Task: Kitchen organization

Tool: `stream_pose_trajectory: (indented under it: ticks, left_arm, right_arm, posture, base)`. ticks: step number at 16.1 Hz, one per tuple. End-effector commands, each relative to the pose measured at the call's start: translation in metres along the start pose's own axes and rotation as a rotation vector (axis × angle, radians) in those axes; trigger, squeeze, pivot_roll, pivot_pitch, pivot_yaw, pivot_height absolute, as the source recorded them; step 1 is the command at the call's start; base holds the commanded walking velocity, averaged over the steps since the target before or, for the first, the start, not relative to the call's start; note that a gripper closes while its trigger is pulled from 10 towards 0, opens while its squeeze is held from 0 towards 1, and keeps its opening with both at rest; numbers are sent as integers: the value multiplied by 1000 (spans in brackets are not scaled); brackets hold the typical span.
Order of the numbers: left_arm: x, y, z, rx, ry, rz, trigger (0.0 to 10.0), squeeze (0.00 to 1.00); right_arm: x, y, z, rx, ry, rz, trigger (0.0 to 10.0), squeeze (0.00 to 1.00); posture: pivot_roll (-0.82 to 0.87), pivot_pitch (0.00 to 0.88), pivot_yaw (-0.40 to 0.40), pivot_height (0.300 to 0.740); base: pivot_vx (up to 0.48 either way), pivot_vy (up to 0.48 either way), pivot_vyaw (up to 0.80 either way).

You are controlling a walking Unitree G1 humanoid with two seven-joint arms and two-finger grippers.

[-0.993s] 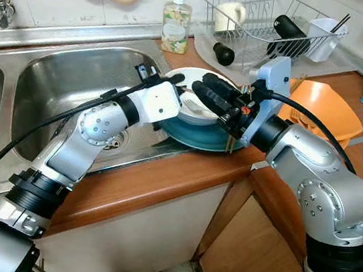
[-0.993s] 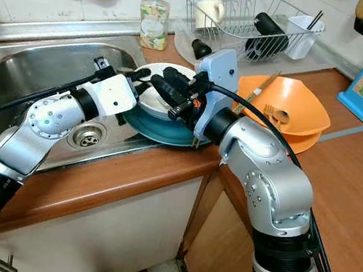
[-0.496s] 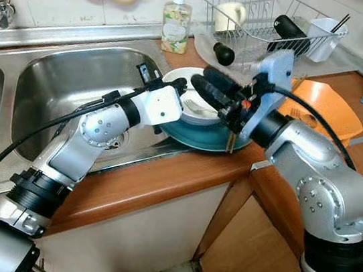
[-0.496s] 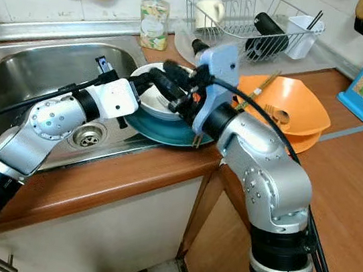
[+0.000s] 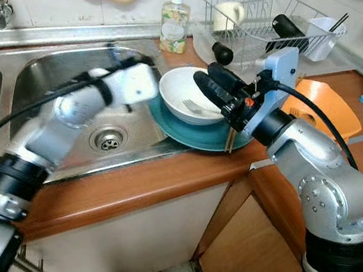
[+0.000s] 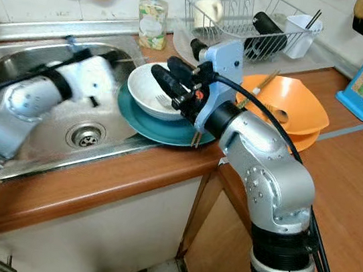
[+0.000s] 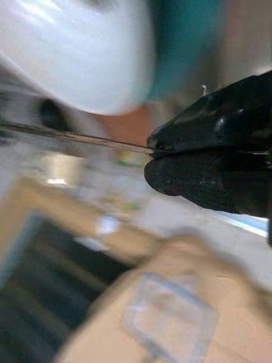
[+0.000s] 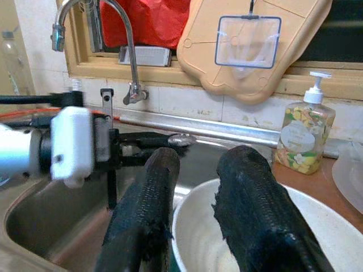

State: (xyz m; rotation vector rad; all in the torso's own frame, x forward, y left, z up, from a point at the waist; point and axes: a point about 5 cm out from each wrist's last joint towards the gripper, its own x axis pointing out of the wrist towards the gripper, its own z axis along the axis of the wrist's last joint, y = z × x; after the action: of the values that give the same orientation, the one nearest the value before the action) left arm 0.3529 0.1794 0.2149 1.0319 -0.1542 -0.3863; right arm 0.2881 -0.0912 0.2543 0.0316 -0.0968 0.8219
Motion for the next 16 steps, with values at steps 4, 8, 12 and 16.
stream_pose_trajectory:
  ticks: [4,8,12,16]
  left_arm:
    - [-11,-16,-71,-148,431,-75,10000,0]
    - [-15,-47,-90,-217,561,-247,10000,1000]
    - [-18,-61,-94,-283,593,-320,10000,1000]
    - [-17,-56,-91,-396,551,-262,10000,1000]
  right_arm:
    - [-10,-15,-14,-77,103,-144,10000,0]
    - [-16,-28,-14,-93,98,-228,10000,0]
    - [-22,-35,-15,-89,104,-258,10000,220]
    - [-26,-44,-21,-41,96,-247,10000,1000]
  posture:
    - [-123,0,48,740]
    - [-133,0,52,740]
    - [-138,0,49,740]
    - [-125,0,38,740]
  base:
    - [0,0,0]
    - [0,0,0]
    - [0,0,0]
    - [0,0,0]
